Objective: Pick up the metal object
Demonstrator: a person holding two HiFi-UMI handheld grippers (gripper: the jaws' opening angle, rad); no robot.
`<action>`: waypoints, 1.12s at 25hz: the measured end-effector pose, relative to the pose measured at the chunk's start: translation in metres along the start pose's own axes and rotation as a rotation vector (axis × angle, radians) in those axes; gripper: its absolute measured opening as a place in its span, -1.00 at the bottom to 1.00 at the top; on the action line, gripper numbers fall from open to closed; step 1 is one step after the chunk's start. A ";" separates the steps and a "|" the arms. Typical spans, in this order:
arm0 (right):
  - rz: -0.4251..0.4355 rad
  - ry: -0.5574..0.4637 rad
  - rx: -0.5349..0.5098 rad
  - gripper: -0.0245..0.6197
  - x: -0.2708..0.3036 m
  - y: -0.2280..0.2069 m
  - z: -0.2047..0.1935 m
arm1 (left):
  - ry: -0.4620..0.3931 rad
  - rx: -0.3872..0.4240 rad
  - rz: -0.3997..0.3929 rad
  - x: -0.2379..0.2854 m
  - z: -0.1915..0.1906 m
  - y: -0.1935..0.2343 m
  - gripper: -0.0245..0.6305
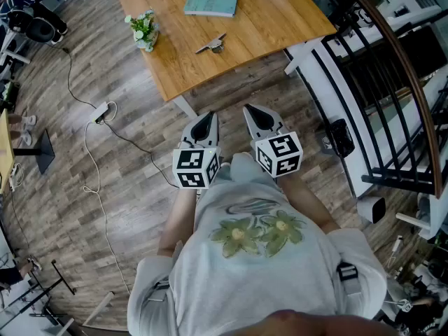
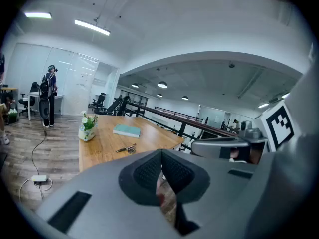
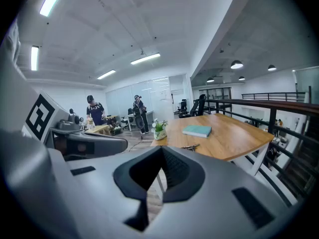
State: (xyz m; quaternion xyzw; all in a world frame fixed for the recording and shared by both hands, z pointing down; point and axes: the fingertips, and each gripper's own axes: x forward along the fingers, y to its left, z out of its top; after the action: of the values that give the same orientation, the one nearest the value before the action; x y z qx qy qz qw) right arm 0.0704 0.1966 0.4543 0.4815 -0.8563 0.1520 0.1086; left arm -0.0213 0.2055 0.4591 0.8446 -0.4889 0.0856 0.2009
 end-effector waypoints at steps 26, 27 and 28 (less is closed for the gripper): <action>0.053 -0.017 -0.020 -0.82 0.129 -0.049 0.054 | -0.025 0.038 0.040 0.090 0.067 0.080 -0.88; 0.056 -0.016 -0.024 -0.80 0.136 -0.050 0.058 | -0.029 0.038 0.044 0.094 0.072 0.087 -0.88; 0.058 -0.015 -0.026 -0.78 0.143 -0.051 0.062 | -0.033 0.038 0.048 0.097 0.077 0.093 -0.88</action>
State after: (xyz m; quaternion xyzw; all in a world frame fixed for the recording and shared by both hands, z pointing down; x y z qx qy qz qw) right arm 0.0383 0.0357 0.4525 0.4560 -0.8727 0.1403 0.1040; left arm -0.0558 0.0551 0.4467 0.8376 -0.5104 0.0857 0.1749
